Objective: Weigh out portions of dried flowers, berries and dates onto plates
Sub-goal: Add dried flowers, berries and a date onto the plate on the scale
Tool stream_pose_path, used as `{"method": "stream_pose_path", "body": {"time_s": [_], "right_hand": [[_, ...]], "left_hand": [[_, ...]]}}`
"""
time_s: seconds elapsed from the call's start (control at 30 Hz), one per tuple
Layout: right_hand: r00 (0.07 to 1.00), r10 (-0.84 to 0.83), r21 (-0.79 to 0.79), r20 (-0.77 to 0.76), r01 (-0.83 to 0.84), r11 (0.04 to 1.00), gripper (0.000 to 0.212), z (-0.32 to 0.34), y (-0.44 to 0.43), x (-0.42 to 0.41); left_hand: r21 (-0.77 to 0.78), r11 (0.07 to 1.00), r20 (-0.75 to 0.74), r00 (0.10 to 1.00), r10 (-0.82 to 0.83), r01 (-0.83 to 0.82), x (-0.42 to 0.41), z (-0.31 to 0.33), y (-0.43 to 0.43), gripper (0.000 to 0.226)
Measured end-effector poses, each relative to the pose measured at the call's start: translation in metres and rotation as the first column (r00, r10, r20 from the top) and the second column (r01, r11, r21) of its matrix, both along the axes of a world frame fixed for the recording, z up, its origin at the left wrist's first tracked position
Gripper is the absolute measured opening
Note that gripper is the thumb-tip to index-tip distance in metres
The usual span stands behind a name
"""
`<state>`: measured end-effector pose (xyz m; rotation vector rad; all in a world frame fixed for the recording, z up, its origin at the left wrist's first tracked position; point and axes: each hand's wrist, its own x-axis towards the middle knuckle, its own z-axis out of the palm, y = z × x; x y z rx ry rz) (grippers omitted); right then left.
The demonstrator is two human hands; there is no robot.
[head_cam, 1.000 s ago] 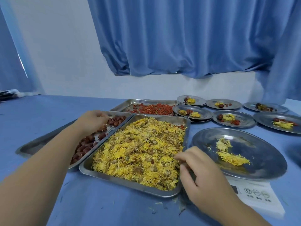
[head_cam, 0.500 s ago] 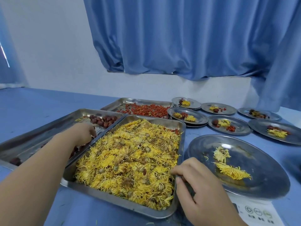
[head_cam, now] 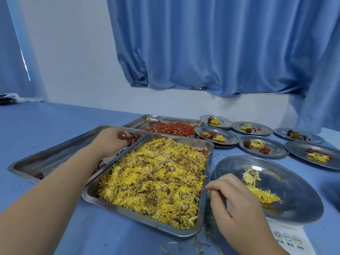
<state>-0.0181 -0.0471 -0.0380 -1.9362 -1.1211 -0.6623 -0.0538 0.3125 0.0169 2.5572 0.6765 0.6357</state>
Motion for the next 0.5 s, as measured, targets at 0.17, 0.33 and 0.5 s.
{"method": "stream_pose_path", "body": {"time_s": [0.17, 0.33, 0.5], "right_hand": [[0.974, -0.014, 0.254, -0.228, 0.073, 0.964, 0.028, 0.015, -0.016, 0.003], [0.807, 0.114, 0.551, -0.579, 0.284, 0.785, 0.028, 0.031, -0.039, 0.022], [0.641, 0.366, 0.718, -0.675, 0.455, 0.527, 0.027, 0.039, -0.065, 0.042]], "left_hand": [[-0.118, 0.965, 0.107, 0.969, -0.223, 0.235, 0.017, 0.026, -0.065, 0.017], [-0.123, 0.894, 0.101, 0.902, -0.42, 0.43, 0.039, 0.037, -0.139, 0.016], [-0.119, 0.816, 0.013, 0.823, -0.568, 0.565, 0.067, 0.035, -0.202, 0.02]]}}
